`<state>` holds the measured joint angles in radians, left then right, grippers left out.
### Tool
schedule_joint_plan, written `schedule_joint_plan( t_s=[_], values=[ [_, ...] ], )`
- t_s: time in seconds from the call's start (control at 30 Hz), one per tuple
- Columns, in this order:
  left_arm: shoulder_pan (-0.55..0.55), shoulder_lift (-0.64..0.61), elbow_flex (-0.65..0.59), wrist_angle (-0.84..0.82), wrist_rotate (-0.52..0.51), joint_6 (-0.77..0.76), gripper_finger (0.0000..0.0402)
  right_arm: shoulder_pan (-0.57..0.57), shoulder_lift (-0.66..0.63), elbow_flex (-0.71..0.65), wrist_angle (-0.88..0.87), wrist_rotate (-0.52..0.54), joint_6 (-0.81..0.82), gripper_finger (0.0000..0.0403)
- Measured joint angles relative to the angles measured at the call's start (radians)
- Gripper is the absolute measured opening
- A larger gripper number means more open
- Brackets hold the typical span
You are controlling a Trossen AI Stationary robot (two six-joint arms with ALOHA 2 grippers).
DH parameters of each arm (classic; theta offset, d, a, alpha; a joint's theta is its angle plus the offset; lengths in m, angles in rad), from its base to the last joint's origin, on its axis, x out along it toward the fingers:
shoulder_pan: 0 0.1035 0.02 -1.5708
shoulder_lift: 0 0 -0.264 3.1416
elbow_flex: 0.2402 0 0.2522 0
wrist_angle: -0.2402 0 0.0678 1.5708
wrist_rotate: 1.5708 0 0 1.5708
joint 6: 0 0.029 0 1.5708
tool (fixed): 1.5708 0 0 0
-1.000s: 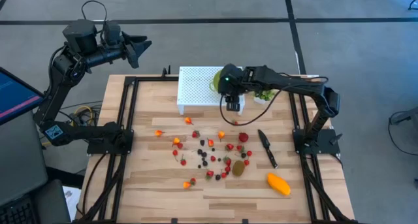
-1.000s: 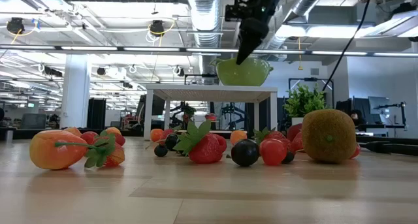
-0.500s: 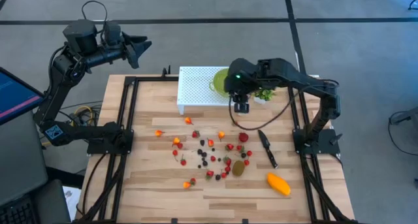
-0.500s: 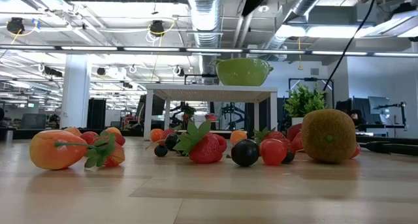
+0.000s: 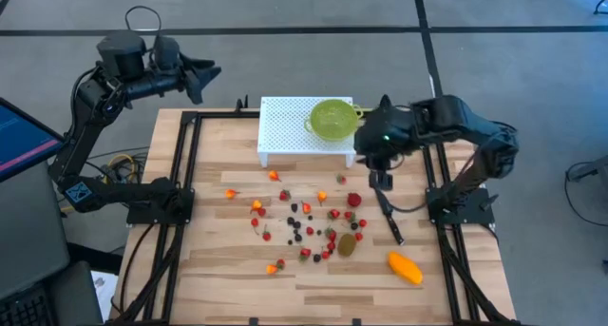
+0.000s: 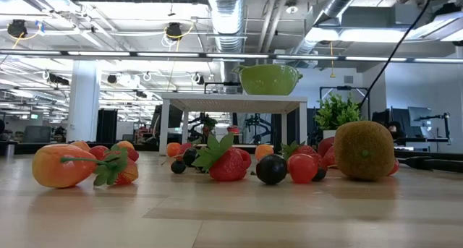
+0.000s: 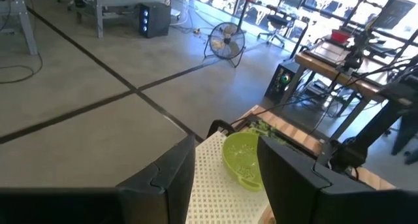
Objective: Pick & Place Fruit
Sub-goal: Put the red strawberry into the green strainer bowl
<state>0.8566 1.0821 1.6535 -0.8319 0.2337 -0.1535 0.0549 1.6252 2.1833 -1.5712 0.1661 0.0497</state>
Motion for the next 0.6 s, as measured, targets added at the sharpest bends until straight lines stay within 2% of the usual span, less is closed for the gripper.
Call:
schedule_joint_plan(
  t_s=[0.17,0.37,0.47,0.6],
  values=[
    [-0.004,0.0,0.0,-0.006,0.0,0.0,0.0159,0.113,-0.044,0.001,0.0,0.016,0.095,0.0068],
    [-0.069,0.0,-0.001,-0.005,0.0,0.0,0.0159,0.227,-0.049,0.0,0.0,0.02,0.212,0.0063],
    [-0.13,-0.002,-0.037,0.004,0.0,0.0,0.0159,0.283,-0.047,-0.001,0.0,0.028,0.26,0.0063],
    [-0.204,0.001,-0.121,0.015,0.001,-0.002,0.0159,0.351,-0.026,-0.001,0.0,0.094,0.309,0.0063]
  ],
)
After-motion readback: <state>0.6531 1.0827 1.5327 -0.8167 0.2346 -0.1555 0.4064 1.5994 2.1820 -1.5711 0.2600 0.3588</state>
